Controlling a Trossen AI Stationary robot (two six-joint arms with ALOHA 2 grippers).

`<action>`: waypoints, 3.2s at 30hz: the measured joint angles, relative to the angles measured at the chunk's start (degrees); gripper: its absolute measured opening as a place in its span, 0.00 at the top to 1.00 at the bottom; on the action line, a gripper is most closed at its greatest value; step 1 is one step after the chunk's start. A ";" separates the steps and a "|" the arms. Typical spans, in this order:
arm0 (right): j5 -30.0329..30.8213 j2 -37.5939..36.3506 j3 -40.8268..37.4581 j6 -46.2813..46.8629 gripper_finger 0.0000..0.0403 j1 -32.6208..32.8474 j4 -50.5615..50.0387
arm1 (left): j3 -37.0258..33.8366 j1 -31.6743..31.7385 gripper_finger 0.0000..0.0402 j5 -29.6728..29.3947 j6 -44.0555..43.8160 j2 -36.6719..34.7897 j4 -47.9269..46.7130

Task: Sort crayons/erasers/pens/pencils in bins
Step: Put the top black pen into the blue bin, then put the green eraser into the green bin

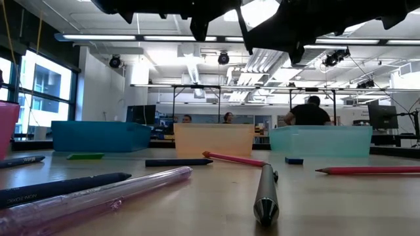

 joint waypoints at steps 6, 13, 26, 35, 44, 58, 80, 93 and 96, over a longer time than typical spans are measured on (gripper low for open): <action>-0.87 0.00 0.00 -0.21 0.95 0.00 0.03 | 0.00 0.00 0.91 0.00 1.11 0.00 -0.07; -0.86 0.00 0.00 -0.83 0.92 0.00 -0.11 | 0.00 -0.04 0.96 0.04 2.20 0.00 -0.46; 2.01 0.02 0.00 -0.81 0.64 -0.07 -0.25 | 0.00 0.46 0.95 -4.12 2.60 -0.04 -6.01; 2.34 0.02 0.00 -0.81 0.53 -0.04 -2.39 | -0.02 7.10 0.94 -9.63 2.34 -6.96 -23.50; 2.34 0.02 0.00 0.27 0.53 -0.04 -3.88 | 0.00 19.94 0.94 -22.07 2.64 -18.94 -45.04; 2.34 0.02 0.00 0.26 0.53 -0.04 -4.04 | 0.00 37.56 0.94 -24.08 -3.47 -20.08 -69.60; 2.32 0.02 0.00 0.68 0.53 -0.04 -4.04 | 0.00 38.66 0.84 -27.59 -3.39 -9.65 -74.07; 2.32 0.02 0.00 0.68 0.53 -0.04 -4.04 | 2.06 38.64 0.63 -29.22 -0.37 -9.90 -74.55; 2.31 0.02 0.00 0.63 0.53 -0.04 -4.04 | 5.18 38.64 0.59 -26.96 -0.33 -9.90 -76.18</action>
